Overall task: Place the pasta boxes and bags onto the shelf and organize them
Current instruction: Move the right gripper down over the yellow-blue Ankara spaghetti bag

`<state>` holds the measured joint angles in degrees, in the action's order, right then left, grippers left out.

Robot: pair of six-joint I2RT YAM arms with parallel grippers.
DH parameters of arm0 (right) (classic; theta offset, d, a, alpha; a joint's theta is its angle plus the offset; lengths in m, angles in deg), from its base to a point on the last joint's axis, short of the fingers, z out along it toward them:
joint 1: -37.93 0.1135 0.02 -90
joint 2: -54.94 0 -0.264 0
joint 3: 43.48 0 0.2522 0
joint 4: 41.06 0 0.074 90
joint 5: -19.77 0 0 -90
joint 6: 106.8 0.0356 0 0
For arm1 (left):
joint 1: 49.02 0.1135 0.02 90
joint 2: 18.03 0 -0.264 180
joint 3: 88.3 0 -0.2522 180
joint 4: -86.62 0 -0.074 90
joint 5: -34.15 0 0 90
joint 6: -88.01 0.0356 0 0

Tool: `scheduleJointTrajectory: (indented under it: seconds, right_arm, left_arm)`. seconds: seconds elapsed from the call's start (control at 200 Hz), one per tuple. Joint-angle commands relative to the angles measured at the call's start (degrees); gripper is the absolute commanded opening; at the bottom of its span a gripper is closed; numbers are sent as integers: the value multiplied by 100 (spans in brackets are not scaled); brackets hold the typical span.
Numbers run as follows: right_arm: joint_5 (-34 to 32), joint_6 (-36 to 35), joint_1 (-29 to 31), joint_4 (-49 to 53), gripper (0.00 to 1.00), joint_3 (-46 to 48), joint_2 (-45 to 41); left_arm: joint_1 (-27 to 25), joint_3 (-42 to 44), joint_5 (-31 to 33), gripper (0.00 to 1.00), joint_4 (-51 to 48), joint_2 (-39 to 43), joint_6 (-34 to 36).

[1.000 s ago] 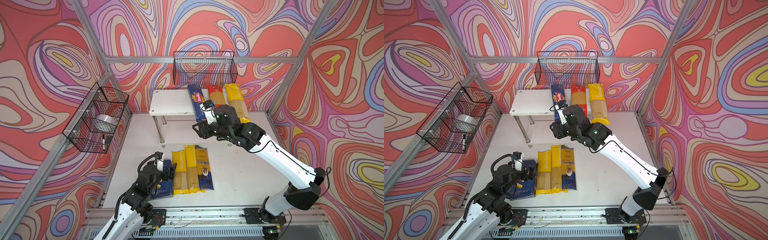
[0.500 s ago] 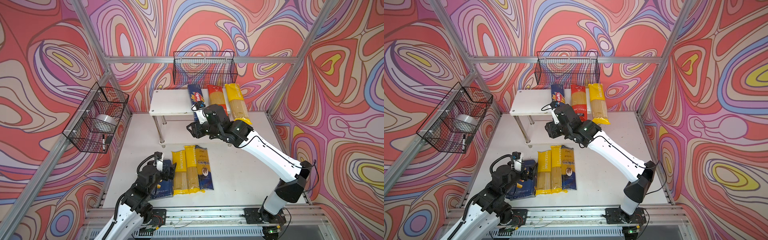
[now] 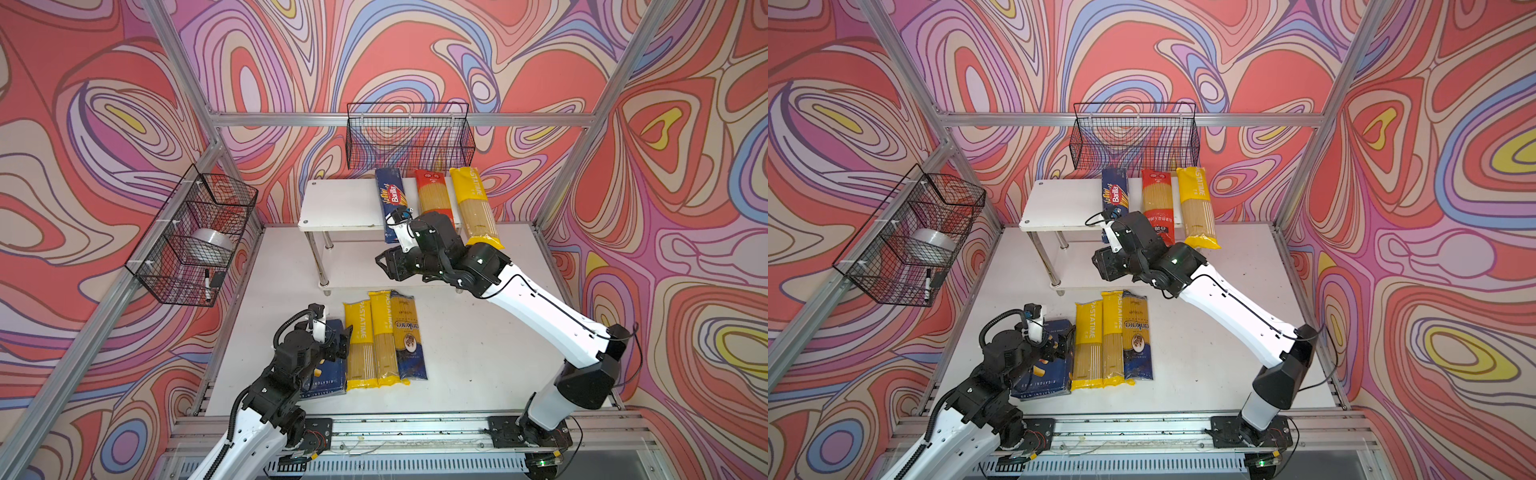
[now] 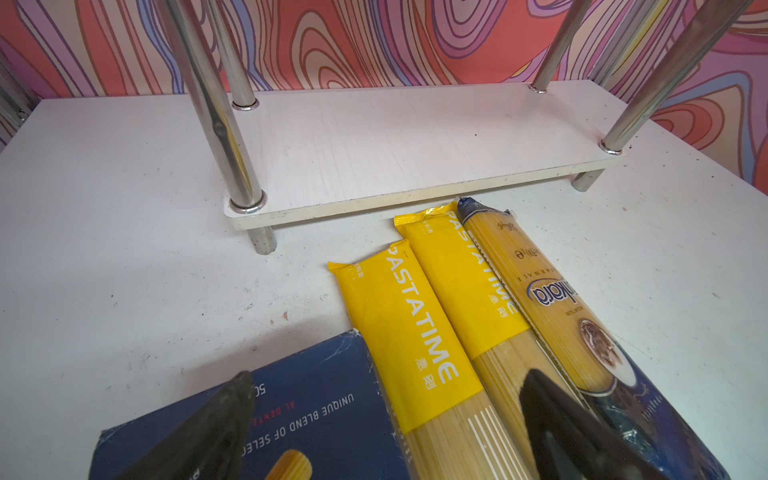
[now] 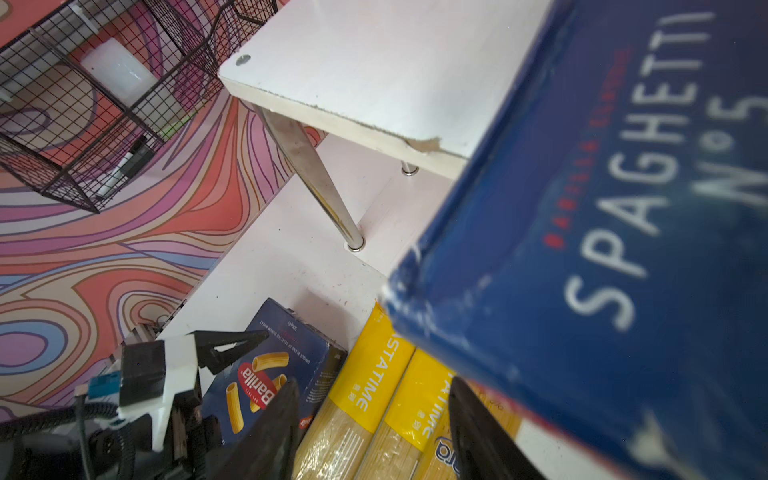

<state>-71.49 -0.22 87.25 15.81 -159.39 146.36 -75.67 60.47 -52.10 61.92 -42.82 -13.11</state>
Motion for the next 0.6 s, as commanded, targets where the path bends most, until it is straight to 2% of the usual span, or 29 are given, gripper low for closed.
scheduleJointTrajectory:
  seconds: [0.0,0.26,0.441,0.596]
  right_arm:
    - [-246,65,349,24,59,623,-689]
    - [-1168,1126,1220,-196,60,2993,-2140]
    - [-1396,1580,1264,-629,62,4441,-2836]
    - [-1420,1862,1256,-1355,64,5494,-2978]
  left_arm:
    - [-22,-15,77,100,-21,41,30]
    - [-9,-11,84,100,-22,52,30]
    - [-19,11,63,100,-49,143,32]
    - [-8,8,196,100,-60,148,-14]
